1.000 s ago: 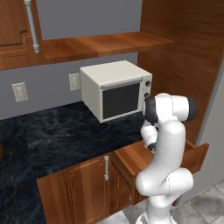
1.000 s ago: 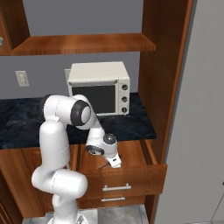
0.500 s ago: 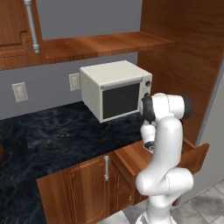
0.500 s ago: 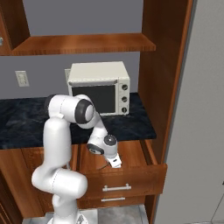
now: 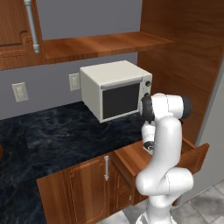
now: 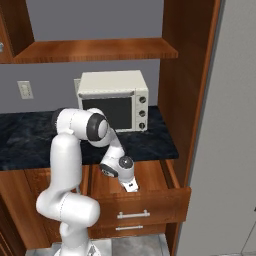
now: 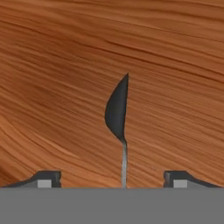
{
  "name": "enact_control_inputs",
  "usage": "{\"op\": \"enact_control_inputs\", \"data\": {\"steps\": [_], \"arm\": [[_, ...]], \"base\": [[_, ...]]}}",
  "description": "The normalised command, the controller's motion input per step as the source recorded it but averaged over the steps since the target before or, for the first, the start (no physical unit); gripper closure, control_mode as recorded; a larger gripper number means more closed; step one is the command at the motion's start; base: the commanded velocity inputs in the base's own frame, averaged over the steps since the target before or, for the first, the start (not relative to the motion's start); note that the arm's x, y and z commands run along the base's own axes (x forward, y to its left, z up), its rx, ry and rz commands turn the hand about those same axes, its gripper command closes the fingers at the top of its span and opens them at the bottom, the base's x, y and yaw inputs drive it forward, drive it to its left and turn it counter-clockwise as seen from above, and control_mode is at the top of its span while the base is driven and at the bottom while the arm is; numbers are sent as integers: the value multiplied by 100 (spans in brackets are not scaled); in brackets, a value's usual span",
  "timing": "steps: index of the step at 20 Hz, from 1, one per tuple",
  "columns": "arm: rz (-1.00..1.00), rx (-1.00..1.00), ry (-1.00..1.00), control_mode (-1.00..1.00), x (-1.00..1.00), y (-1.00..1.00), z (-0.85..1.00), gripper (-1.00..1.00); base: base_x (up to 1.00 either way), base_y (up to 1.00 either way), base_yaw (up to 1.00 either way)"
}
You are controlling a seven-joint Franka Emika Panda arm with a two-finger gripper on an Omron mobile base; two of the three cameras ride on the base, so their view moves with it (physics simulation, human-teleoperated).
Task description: Organize the utensils by type. Pick up the wooden spoons from the counter and place them in the open cabinet. Then pick up the metallic utensils from the counter and place them in the open drawer.
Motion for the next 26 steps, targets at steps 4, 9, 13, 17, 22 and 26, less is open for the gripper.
{"op": "enact_control_inputs", "data": {"steps": [4,9,13,17,22,26], "arm": [[0,4,0,-100,0,0,17,-100],[3,1,4,-100,0,0,47,-100],[10,0,2,-100,0,5,66,-100],[11,0,9,-100,0,5,76,-100],[8,0,4,-100,0,0,68,-100],[7,0,9,-100,4,0,71,-100]], "base": [[0,0,0],[0,0,0],[0,0,0],[0,0,0],[0,0,0],[0,0,0]]}}
